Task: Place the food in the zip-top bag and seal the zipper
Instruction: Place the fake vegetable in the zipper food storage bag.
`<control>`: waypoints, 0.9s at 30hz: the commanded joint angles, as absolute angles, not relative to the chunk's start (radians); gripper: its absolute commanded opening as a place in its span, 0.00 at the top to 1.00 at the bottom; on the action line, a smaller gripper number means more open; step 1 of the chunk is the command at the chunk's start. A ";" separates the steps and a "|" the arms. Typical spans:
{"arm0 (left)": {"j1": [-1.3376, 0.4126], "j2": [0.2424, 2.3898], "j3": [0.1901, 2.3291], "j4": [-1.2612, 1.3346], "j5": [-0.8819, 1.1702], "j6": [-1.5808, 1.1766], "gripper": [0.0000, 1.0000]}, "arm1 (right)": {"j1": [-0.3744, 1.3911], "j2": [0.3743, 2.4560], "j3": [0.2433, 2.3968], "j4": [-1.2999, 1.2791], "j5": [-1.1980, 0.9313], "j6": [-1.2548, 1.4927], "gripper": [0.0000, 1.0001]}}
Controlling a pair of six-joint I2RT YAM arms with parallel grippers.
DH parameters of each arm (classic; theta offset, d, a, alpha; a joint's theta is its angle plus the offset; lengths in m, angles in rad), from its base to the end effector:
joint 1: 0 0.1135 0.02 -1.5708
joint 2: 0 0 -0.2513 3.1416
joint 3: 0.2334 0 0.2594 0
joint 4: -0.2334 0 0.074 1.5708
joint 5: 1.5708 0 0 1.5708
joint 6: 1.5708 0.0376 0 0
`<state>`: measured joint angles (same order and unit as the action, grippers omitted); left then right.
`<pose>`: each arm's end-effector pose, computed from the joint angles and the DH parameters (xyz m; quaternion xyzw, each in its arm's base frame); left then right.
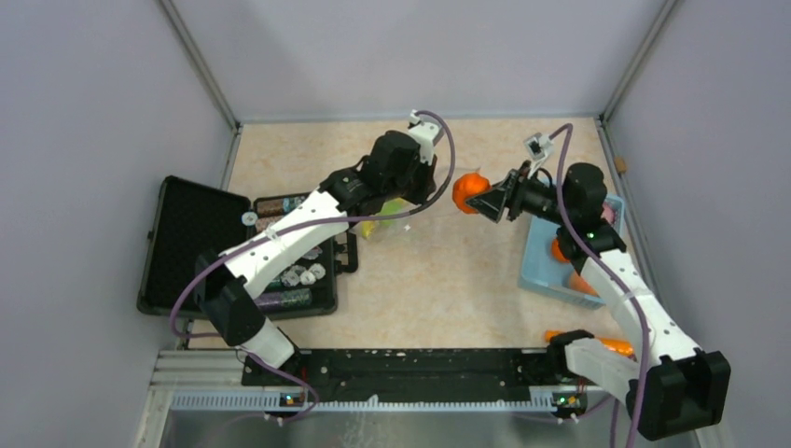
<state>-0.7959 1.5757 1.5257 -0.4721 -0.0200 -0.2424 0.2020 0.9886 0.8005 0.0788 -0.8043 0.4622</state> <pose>0.2615 -0.2660 0.3565 0.2317 0.8340 -0.2409 0.4390 0.2301 0.0748 0.3242 -0.1701 0.7134 0.4758 0.4856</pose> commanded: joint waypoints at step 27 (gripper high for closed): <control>-0.801 1.577 1.601 -0.459 0.009 -0.270 1.00 | 0.460 1.190 1.026 -0.129 -0.305 0.274 0.24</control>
<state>-0.7971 1.5997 1.5654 -0.4866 0.0067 -0.2634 0.4496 1.2282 1.0157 -0.2001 -0.2935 0.2535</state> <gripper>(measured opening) 0.002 0.752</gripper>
